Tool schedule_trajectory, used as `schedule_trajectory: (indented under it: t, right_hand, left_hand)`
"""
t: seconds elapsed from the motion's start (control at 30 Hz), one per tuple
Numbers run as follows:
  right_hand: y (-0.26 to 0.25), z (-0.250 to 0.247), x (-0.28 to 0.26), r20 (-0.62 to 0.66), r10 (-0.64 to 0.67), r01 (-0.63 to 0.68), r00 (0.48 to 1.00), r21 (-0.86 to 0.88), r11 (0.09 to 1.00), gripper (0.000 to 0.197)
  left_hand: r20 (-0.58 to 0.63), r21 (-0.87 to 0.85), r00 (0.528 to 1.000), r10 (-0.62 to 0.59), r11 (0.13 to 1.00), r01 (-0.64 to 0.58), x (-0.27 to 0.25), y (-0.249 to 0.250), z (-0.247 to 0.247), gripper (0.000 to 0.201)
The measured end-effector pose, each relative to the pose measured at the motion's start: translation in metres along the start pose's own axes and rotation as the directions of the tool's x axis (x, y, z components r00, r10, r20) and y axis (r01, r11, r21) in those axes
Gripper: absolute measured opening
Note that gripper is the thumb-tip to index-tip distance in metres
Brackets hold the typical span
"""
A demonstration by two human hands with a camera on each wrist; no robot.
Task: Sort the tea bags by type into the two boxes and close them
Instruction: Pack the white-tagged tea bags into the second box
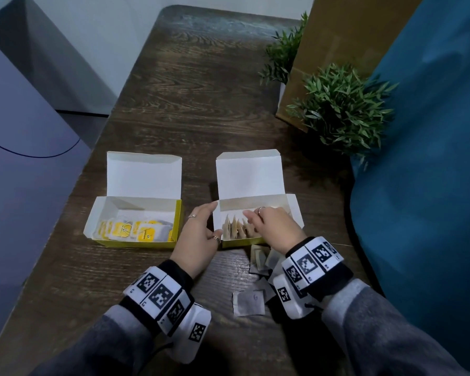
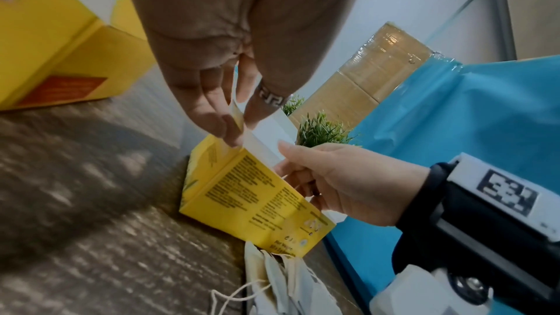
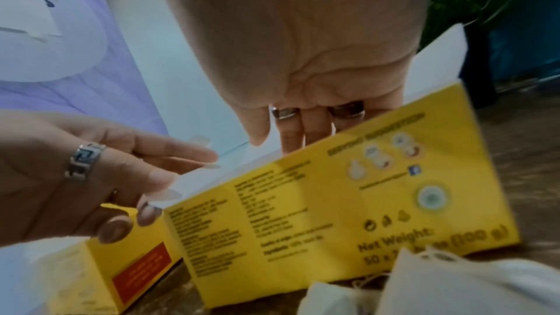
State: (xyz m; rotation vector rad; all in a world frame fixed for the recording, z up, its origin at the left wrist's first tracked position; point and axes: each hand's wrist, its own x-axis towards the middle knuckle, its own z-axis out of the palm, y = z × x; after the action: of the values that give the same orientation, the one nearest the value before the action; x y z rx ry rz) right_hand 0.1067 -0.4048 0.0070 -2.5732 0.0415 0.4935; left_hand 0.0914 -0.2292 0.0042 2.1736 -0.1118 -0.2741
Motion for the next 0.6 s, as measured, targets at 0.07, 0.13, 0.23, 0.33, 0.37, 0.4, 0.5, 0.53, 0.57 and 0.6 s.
schedule_trajectory:
  t: [0.07,0.13,0.23,0.33,0.37,0.4,0.5,0.53,0.57,0.6]
  right_hand:
    - [0.005,-0.006,-0.004,-0.036,-0.019,0.021,0.999,0.073,0.997,0.05]
    - [0.008,-0.014,-0.013,-0.105,-0.067,0.079,0.992,0.112,0.991,0.047]
    - [0.011,-0.026,-0.027,-0.197,-0.102,0.13,0.975,0.131,0.983,0.038]
    - [0.02,-0.035,-0.041,-0.305,-0.054,0.127,0.951,0.226,0.966,0.031]
    - [0.023,-0.037,-0.048,-0.355,-0.027,0.133,0.935,0.279,0.951,0.029]
    - [0.028,-0.038,-0.055,-0.402,0.004,0.14,0.916,0.329,0.934,0.03]
    - [0.047,-0.03,-0.072,-0.354,0.059,0.088,0.933,0.384,0.919,0.038]
    - [0.054,-0.024,-0.075,-0.257,0.062,0.036,0.964,0.357,0.933,0.035]
    - [0.061,-0.017,-0.077,-0.15,0.063,-0.015,0.987,0.303,0.953,0.029]
    - [0.068,-0.008,-0.077,-0.065,0.064,-0.047,0.996,0.234,0.971,0.023]
  left_hand:
    - [-0.081,-0.012,0.996,0.029,0.999,-0.03,-0.003,0.002,-0.002,0.05]
    - [-0.196,0.038,0.975,0.107,0.994,-0.101,-0.009,0.003,-0.004,0.037]
    - [-0.16,0.125,0.924,0.347,0.936,-0.329,-0.022,0.003,-0.005,0.017]
    - [0.115,0.127,0.878,0.465,0.869,-0.477,-0.034,0.0,0.001,0.014]
    - [0.2,0.135,0.869,0.453,0.865,-0.482,-0.037,-0.001,0.004,0.018]
    - [0.283,0.157,0.864,0.417,0.868,-0.471,-0.038,-0.002,0.007,0.023]
    - [0.486,0.258,0.841,0.237,0.88,-0.398,-0.041,-0.003,0.02,0.036]
    - [0.52,0.281,0.832,0.195,0.88,-0.383,-0.042,-0.004,0.024,0.04]
    - [0.541,0.302,0.825,0.165,0.877,-0.373,-0.042,-0.004,0.029,0.043]
    - [0.558,0.324,0.819,0.136,0.872,-0.366,-0.043,-0.005,0.033,0.047]
